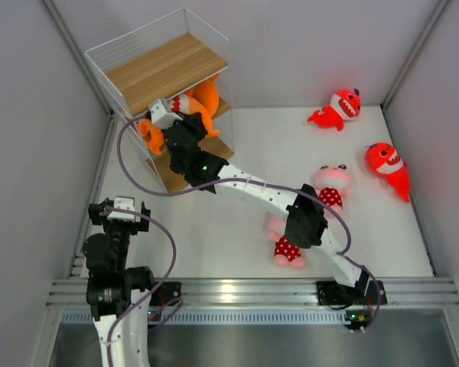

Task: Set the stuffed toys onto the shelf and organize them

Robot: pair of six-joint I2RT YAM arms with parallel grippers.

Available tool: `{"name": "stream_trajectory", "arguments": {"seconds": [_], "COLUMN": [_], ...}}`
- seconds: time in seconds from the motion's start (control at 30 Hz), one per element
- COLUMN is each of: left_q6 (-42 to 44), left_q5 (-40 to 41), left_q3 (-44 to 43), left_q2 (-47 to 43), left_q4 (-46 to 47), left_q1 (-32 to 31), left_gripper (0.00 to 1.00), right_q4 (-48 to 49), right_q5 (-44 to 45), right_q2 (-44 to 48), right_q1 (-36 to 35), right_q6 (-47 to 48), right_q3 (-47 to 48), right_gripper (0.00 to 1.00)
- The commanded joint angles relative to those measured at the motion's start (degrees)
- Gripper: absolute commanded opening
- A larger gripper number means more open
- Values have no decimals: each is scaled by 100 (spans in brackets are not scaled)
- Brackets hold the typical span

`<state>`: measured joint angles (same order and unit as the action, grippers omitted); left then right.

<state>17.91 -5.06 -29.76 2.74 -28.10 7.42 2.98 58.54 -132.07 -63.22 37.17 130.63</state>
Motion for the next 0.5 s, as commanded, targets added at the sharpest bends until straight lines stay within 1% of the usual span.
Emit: {"name": "stream_trajectory", "arguments": {"seconds": [0.0,0.07,0.13,0.17,0.2,0.27,0.3,0.33,0.4,0.43,0.47], "left_q6": [-77,-69,-60,-60,-68,-60,-60,-60,-51,-51,-42], "left_q5": [23,32,23,31,40,40,31,23,23,23,23], "left_q3": [31,49,49,40,40,58,58,58,58,67,67], "left_q2": [-55,-81,-99,-99,-99,-125,-134,-125,-125,-134,-134], "left_q4": [287,296,287,287,287,287,279,287,287,287,279], "left_q1": [-13,-13,-21,-13,-13,-13,-13,-13,-13,-13,-21], "left_gripper": [99,99,99,99,99,99,99,99,99,99,99], "right_q4": [956,1500,1652,1749,2106,2643,2820,2578,1736,958,811], "right_q5": [1059,1281,1510,1598,1825,2011,2021,1968,1645,1512,1415], "right_q2": [226,217,165,155,147,286,392,619,805,971,1042], "right_q1": [3,47,82,108,134,213,222,214,170,100,73], "right_q6": [1185,1930,2389,2540,2706,3119,3104,2642,1790,1089,943], "right_q3": [201,42,-107,-160,-343,-677,-1018,-1100,-909,-829,-794], "right_gripper": [0,0,0,0,0,0,0,0,0,0,0]}}
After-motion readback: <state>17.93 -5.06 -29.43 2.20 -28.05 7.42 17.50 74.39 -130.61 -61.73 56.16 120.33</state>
